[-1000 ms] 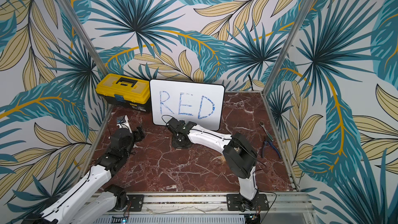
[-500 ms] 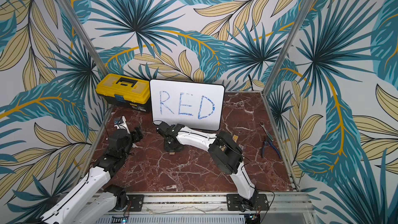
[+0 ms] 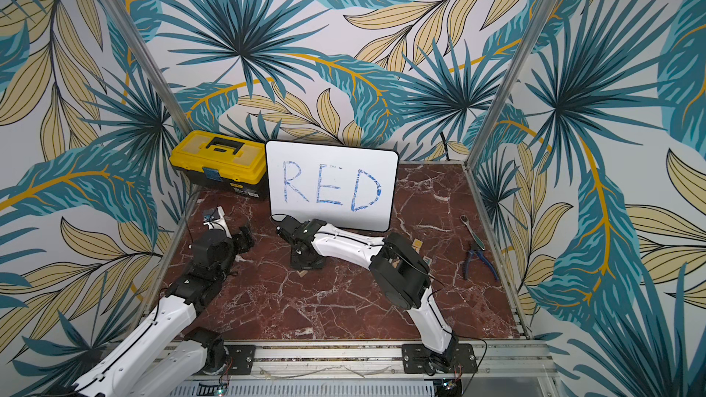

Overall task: Assemble the uppercase word "red" with letter blocks
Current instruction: Place the letter block at the center of the board.

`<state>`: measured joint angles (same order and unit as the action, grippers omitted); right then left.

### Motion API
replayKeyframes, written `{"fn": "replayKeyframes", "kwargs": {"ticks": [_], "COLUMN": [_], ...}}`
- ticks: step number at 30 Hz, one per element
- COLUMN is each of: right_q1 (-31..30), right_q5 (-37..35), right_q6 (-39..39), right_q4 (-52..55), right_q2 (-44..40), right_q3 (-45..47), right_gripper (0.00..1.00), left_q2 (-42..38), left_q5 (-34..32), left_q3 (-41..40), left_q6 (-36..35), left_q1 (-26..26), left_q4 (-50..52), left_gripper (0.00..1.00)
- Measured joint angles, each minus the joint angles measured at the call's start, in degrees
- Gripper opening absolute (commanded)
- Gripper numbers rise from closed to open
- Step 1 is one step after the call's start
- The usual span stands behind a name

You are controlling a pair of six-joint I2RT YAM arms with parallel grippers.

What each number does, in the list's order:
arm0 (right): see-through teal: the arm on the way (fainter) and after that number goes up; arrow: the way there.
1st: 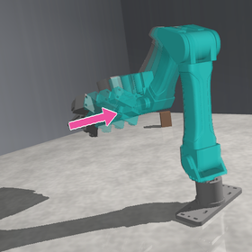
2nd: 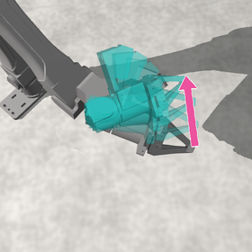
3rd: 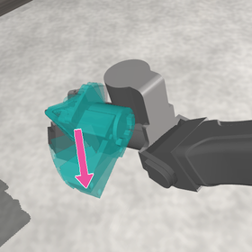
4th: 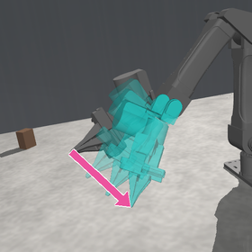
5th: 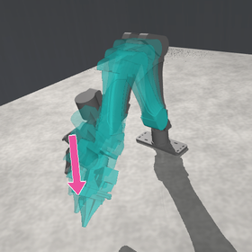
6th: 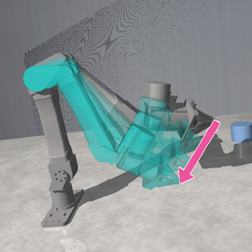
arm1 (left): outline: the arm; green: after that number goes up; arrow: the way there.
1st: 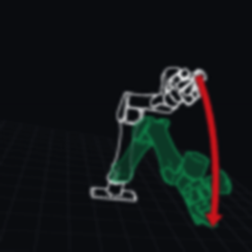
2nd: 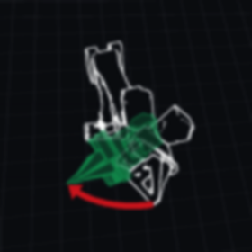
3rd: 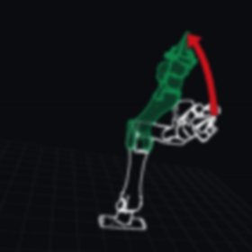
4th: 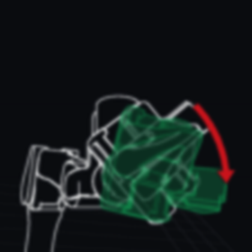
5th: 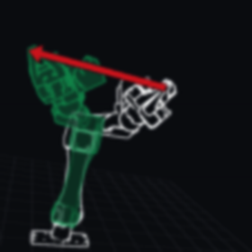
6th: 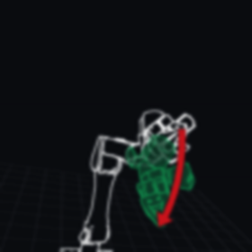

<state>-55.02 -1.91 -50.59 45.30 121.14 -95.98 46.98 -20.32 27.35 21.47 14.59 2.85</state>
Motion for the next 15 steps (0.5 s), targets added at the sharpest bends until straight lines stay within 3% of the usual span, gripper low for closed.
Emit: {"fn": "replayKeyframes", "kwargs": {"ticks": [7,15], "right_q1": [2.32,12.72], "right_q5": [-4.07,-6.93], "right_q6": [-0.02,2.36], "right_q4": [-2.01,-6.05], "right_q2": [-7.67,-16.44], "right_q3": [9.66,18.14], "right_gripper": [0.45,0.33], "left_q2": [0.0,0.02], "left_q5": [0.17,1.16], "left_q3": [0.0,0.0], "left_q6": [0.02,-0.04], "left_q1": [-0.07,-0.07], "left_q4": [0.0,0.0], "left_gripper": [0.77,0.77]}}
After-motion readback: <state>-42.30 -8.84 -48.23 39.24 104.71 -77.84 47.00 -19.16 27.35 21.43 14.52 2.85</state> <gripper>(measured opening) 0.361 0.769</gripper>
